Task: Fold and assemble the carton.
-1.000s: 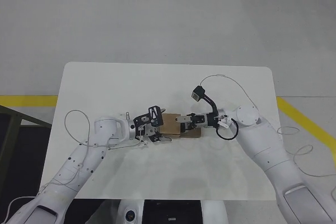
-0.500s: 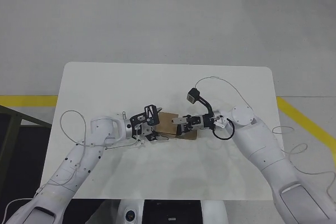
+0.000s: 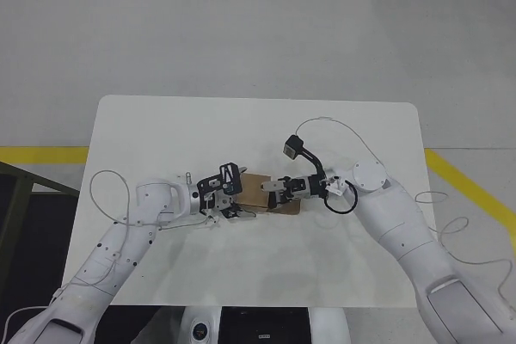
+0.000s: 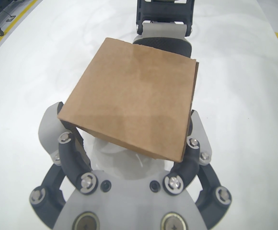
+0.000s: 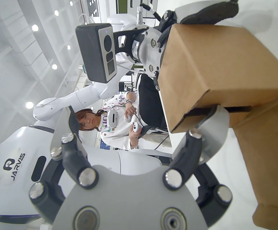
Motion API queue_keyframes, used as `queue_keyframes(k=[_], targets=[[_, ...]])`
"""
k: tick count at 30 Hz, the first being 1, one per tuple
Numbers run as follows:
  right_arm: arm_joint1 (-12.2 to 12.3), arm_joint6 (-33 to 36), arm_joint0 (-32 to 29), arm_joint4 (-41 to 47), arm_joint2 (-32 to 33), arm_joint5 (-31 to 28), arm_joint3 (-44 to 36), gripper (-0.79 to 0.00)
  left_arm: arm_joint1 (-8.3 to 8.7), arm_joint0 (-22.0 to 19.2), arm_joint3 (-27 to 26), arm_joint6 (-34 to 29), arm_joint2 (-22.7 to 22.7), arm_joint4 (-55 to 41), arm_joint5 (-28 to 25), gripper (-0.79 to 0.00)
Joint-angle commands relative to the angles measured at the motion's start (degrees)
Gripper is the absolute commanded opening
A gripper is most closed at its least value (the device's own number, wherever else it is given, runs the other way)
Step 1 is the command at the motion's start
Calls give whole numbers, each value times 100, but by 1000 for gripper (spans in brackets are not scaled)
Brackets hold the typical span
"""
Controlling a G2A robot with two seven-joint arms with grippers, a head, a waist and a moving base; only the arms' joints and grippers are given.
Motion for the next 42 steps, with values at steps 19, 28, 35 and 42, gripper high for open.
queue_keyframes(k=[19,28,35,42], targets=[[297,-190,-238,-826,677,-20,-516,0,-35,-10,-63,-251,29,-157,303,0],[735,-380,-953,-1772,1625,576,-1708,0,-13,-2,-22,-248,-75,-175,303,0],[872,-451,-1264,-2077,1928,793,-2212,0,-4,3,-49,-265,-117,-197,293,0],[872,-451,-1264,-2077,1928,793,-2212,0,1,4,-69,-262,-150,-220,289,0]])
